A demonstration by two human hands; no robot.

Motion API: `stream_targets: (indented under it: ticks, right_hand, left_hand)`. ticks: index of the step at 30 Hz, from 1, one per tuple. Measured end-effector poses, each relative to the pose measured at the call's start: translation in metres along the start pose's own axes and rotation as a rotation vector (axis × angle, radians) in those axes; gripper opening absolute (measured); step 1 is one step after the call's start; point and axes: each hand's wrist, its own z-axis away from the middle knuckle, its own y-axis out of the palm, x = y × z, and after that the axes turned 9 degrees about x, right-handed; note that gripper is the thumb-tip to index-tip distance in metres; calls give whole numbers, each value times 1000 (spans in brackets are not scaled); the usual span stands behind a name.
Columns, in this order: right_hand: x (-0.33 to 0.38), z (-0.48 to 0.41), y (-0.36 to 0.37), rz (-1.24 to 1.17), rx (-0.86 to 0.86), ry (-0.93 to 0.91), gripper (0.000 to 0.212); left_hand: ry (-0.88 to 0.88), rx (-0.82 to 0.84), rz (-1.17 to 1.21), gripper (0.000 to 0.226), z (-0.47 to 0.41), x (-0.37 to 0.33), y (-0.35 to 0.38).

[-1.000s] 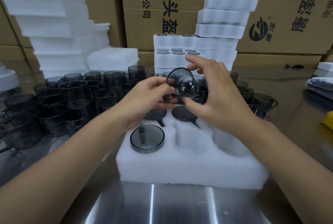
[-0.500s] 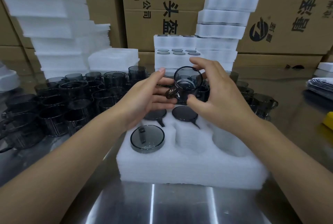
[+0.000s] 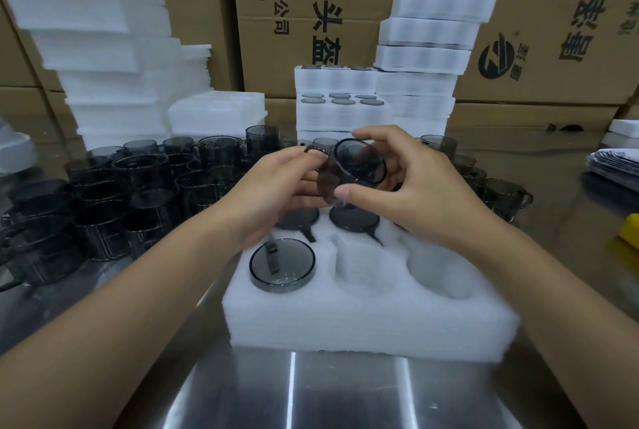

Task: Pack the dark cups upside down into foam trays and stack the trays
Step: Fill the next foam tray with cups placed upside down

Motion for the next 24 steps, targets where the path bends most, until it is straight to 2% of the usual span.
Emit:
stream_targets:
  ticks: [4, 8, 10, 13, 17, 24]
  right_hand:
    - [5, 2, -7, -72, 153, 6, 61]
    - [5, 3, -20, -173, 229, 15, 47]
    - [3, 3, -24, -197, 242, 23, 45]
    - [6, 4, -26, -202, 322, 23, 43]
    - [9, 7, -21, -96, 427, 26, 53]
    - [23, 12, -12, 208, 523, 37, 53]
  left_hand:
    - [1, 37, -29, 25, 1, 0, -1]
    - [8, 143, -113, 28, 3, -1, 1]
    - [51, 140, -150, 22, 5, -3, 3]
    - [94, 108, -208, 32, 6, -5, 2]
    - [49, 66, -292, 36, 7, -7, 6]
    - [33, 54, -334, 36, 7, -7, 8]
